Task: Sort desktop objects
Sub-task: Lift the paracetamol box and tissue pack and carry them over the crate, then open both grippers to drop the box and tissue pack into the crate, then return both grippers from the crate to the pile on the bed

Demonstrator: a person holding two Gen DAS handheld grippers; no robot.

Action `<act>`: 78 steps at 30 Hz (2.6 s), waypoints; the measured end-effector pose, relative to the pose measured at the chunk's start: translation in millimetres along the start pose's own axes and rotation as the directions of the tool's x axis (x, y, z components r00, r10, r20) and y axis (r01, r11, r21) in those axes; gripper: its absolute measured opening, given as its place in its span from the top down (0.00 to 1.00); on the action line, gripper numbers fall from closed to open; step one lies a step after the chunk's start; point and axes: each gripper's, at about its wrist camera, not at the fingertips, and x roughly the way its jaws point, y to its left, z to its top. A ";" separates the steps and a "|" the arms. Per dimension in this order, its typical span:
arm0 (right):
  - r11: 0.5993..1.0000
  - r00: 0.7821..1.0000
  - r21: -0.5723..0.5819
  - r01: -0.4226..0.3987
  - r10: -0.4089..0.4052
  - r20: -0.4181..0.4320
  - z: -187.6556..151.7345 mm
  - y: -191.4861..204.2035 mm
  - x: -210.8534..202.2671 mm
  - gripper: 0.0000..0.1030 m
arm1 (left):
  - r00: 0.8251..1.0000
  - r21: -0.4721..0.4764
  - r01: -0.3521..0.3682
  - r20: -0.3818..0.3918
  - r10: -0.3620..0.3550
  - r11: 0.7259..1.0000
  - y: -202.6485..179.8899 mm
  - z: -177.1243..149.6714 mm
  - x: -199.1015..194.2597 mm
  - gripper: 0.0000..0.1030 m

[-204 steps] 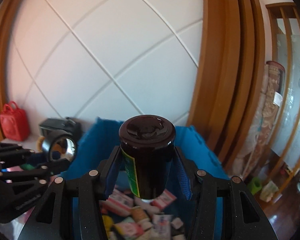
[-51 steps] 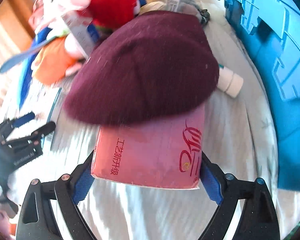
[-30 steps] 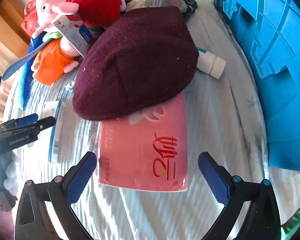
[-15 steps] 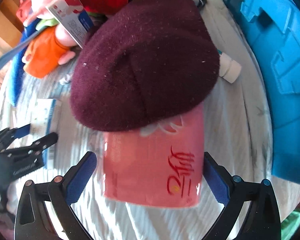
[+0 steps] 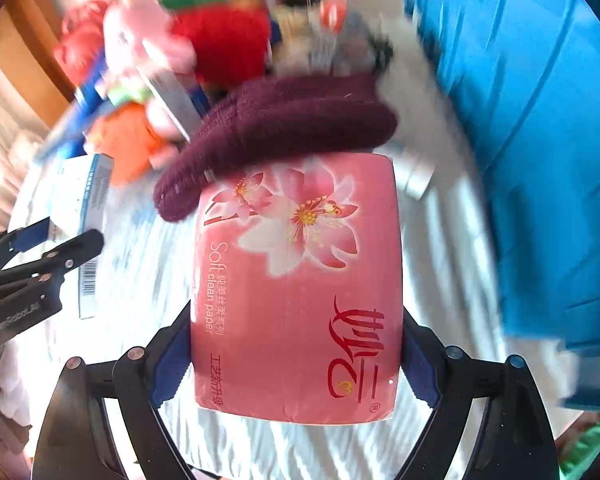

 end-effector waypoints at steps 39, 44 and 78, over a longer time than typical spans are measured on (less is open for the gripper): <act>0.910 0.657 0.224 0.348 -0.407 0.635 56.6 -249.1 -262.4 0.13 | 0.853 0.318 0.130 0.447 -0.270 0.939 -364.3 151.0 -243.3 0.30; 0.884 0.654 0.262 0.387 -0.464 0.598 46.1 -277.2 -255.3 0.13 | 0.890 0.338 0.164 0.355 -0.287 0.927 -392.3 141.2 -227.9 0.30; 0.873 0.661 0.260 0.412 -0.483 0.574 25.0 -269.9 -243.4 0.00 | 0.888 0.301 0.181 0.358 -0.287 0.936 -372.2 106.3 -239.5 0.30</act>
